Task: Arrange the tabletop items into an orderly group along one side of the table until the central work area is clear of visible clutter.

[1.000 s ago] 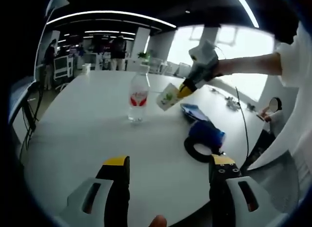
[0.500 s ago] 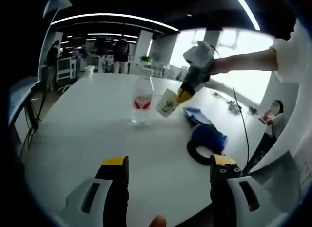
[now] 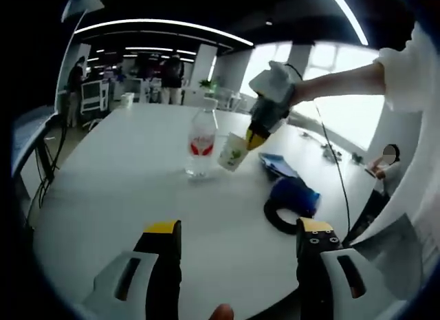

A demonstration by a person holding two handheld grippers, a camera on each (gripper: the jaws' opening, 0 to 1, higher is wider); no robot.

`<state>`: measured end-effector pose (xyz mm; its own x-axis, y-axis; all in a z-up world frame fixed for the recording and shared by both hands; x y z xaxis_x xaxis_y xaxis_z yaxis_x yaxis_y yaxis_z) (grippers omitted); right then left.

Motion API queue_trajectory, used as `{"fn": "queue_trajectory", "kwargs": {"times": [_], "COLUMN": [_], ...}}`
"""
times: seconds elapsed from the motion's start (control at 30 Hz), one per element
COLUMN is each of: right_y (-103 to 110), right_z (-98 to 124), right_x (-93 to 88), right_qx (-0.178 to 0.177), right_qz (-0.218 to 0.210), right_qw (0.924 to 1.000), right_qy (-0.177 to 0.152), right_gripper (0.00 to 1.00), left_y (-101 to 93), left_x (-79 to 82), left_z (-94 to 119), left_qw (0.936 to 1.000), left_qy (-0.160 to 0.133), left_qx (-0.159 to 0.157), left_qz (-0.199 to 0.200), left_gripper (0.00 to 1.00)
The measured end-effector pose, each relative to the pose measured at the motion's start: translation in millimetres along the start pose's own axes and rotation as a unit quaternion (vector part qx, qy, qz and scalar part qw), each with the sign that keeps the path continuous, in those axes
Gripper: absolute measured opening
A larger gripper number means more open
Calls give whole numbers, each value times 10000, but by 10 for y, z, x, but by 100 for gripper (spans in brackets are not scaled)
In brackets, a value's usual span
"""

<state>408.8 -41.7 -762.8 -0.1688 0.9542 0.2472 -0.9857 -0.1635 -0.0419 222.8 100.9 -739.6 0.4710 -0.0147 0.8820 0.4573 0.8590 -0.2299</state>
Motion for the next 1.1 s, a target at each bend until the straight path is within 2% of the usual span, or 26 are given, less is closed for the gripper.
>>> {"fn": "queue_trajectory", "kwargs": {"times": [0.13,0.4,0.63,1.1], "right_y": [-20,-28,-38,-34], "right_z": [-31,-96,-113,-146], "right_x": [-19,-22,-2,50], "right_qx": [43,64,71,73], "right_qz": [363,752,962,995], "right_qw": [9990,9955,9928,9923], "right_qy": [256,566,709,736], "right_gripper": [0,0,0,0], "left_y": [41,73,73,78], "left_x": [18,13,17,26], "left_z": [15,13,17,23], "left_qw": [9999,9996,9994,9990], "left_qy": [-82,-117,-148,-194], "left_qx": [63,117,113,102], "left_qz": [118,218,285,377], "left_gripper": [63,63,63,63]}}
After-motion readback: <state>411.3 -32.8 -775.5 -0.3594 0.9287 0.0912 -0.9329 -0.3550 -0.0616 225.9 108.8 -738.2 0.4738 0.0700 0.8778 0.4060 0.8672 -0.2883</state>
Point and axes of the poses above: the point that each gripper's makers call its tool centre point, and the gripper's own axes: z roughly backward along the fingers, y roughly to its left, x roughly out of its top, the point moved 1 cm from there along z, roughly backward along the fingers, and after that the axes turned 4 degrees about -z, right-handed, at the moved point
